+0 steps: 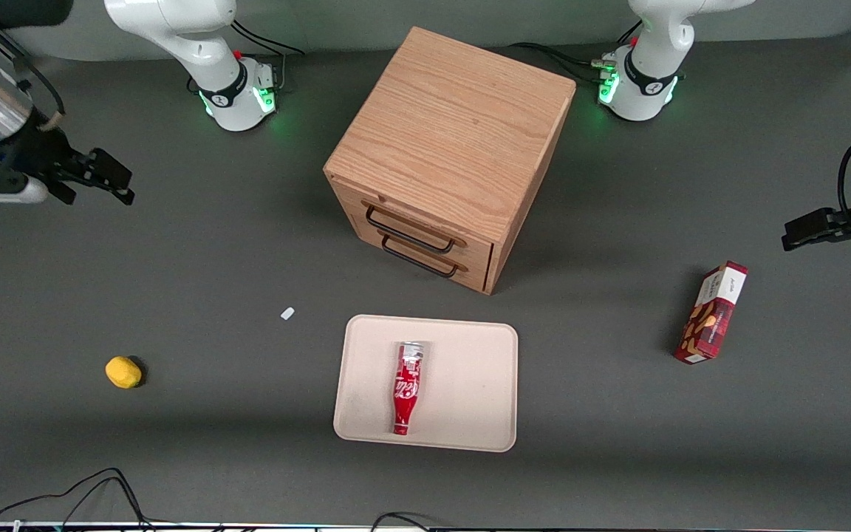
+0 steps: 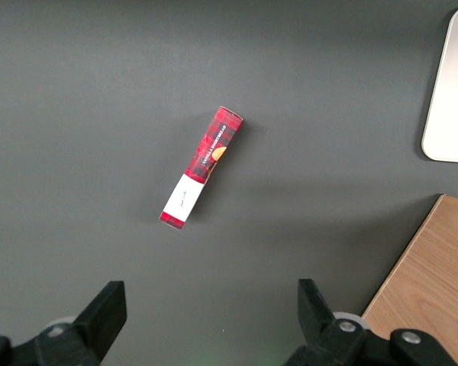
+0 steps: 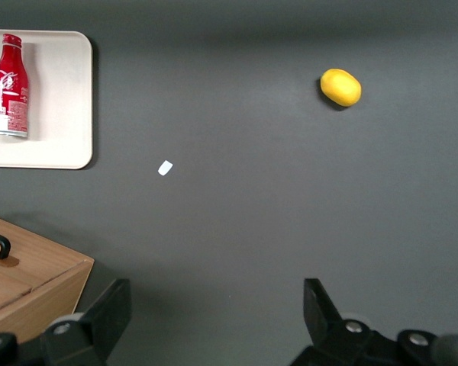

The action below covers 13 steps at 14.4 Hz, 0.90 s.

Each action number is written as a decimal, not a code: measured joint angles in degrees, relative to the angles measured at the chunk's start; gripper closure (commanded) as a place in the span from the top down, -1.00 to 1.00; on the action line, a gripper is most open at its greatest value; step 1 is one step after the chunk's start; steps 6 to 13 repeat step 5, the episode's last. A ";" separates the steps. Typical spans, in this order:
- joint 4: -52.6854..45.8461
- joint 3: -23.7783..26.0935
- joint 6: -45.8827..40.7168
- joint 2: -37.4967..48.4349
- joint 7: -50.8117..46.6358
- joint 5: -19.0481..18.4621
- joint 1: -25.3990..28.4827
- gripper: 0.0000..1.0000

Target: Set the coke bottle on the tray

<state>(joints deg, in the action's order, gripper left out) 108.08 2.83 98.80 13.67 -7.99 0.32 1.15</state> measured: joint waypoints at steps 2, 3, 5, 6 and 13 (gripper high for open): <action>-0.33 -0.42 -0.91 0.71 0.10 0.00 0.00 1.00; -0.45 -0.61 -0.94 0.72 0.10 0.00 0.00 1.00; -0.68 -1.07 -0.94 0.53 0.10 0.01 0.00 1.00; -0.68 -1.07 -0.94 0.53 0.10 0.01 0.00 1.00; -0.68 -1.07 -0.94 0.53 0.10 0.01 0.00 1.00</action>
